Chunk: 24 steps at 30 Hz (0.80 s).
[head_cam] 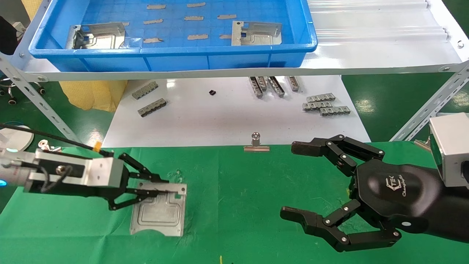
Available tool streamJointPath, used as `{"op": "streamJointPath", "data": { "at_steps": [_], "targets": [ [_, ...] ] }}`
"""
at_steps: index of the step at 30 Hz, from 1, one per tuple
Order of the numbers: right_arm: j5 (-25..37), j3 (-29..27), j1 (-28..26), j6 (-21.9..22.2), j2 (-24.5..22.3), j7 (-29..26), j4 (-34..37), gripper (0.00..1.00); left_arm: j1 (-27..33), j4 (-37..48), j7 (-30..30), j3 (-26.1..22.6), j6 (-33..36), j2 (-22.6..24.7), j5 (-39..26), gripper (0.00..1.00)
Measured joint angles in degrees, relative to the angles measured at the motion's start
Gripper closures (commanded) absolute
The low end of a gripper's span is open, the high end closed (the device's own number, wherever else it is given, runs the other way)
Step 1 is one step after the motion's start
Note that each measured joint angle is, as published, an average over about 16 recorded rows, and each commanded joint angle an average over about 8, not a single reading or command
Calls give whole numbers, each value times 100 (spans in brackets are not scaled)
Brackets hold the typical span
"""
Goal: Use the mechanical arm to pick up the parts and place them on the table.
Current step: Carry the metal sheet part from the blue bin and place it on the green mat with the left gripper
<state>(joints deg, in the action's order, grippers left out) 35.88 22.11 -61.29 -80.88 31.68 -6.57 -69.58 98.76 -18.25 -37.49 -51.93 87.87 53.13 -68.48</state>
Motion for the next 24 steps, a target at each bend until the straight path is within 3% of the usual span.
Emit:
{"op": "streamJointPath", "data": {
  "at_steps": [2, 14, 24],
  "targets": [
    [0, 0, 0, 0, 0, 0, 0, 0, 18, 186, -107, -12, -50, 82, -21, 0],
    [0, 0, 0, 0, 0, 0, 0, 0, 139, 994, -502, -30, -155, 398, -68, 0],
    [0, 0, 0, 1, 0, 0, 1, 0, 219, 1411, -269, 38, 160, 430, 75, 0]
  ]
}}
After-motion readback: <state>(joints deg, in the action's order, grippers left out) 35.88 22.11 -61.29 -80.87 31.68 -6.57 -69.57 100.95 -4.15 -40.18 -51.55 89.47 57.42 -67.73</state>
